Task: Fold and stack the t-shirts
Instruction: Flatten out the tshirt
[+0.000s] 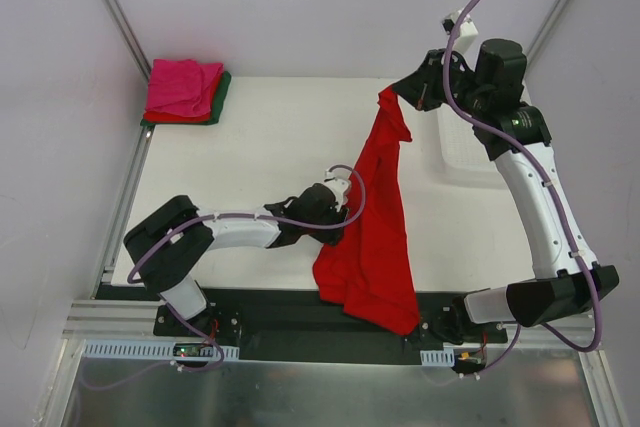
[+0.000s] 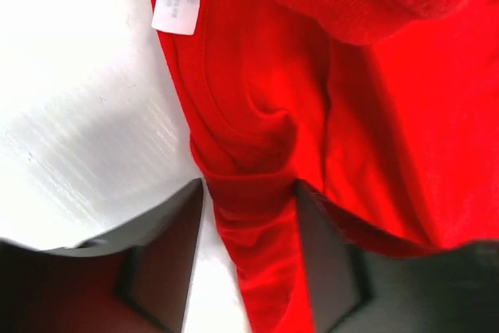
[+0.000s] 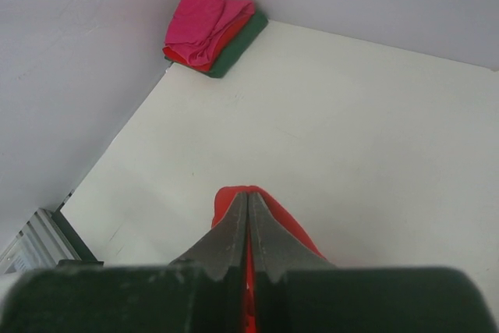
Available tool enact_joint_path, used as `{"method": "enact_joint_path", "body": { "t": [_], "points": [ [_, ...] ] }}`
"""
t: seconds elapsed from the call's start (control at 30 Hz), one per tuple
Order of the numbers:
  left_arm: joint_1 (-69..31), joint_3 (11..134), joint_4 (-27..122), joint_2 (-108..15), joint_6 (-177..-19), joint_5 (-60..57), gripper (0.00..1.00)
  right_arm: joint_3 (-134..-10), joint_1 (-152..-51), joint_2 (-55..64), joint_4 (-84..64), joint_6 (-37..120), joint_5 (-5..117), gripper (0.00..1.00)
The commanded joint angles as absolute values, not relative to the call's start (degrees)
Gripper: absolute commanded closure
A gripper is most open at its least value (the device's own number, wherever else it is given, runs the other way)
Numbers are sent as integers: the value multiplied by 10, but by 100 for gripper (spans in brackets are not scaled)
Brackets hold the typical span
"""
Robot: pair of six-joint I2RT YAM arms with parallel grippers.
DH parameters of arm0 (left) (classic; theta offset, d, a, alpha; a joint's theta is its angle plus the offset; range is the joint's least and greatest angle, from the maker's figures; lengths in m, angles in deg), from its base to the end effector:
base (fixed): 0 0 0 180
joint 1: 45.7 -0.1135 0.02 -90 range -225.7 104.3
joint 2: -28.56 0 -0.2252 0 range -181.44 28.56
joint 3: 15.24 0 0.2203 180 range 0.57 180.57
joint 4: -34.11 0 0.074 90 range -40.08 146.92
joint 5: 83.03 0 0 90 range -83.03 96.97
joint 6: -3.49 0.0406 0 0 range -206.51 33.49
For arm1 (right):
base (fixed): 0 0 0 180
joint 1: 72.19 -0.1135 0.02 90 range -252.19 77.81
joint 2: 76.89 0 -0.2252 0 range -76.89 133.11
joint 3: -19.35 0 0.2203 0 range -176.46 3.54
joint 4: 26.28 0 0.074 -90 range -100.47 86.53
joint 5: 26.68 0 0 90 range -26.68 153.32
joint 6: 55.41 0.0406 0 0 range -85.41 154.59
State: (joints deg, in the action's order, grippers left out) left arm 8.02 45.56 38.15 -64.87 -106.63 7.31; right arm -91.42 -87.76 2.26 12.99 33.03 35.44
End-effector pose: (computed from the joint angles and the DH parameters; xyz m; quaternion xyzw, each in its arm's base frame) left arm 0.1842 -0.2505 0.1511 0.2570 0.8559 -0.2675 0.3604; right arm 0.2590 0.0919 0.4355 -0.2656 0.6988 0.2579 0.6121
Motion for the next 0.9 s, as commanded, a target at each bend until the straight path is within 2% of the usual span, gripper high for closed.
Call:
{"method": "enact_joint_path", "body": {
  "t": [0.0,0.1,0.17,0.23,0.27,0.53,0.87],
  "points": [
    [87,483,365,-657,-1061,85,55,-918,-873,10,104,327,342,99],
    [87,495,378,-657,-1061,84,63,-918,-872,11,105,327,341,99],
    [87,501,386,-653,-1060,83,74,-916,-872,12,106,327,340,99],
    [87,504,397,-641,-1055,83,86,-915,-872,12,105,326,341,99],
    [87,503,400,-629,-1054,86,100,-915,-872,13,105,325,342,99],
    [87,518,455,-556,-1030,120,100,-909,-872,10,109,320,373,99],
    [72,613,612,-449,-945,266,100,-949,-871,28,104,309,435,99]
  ]
}}
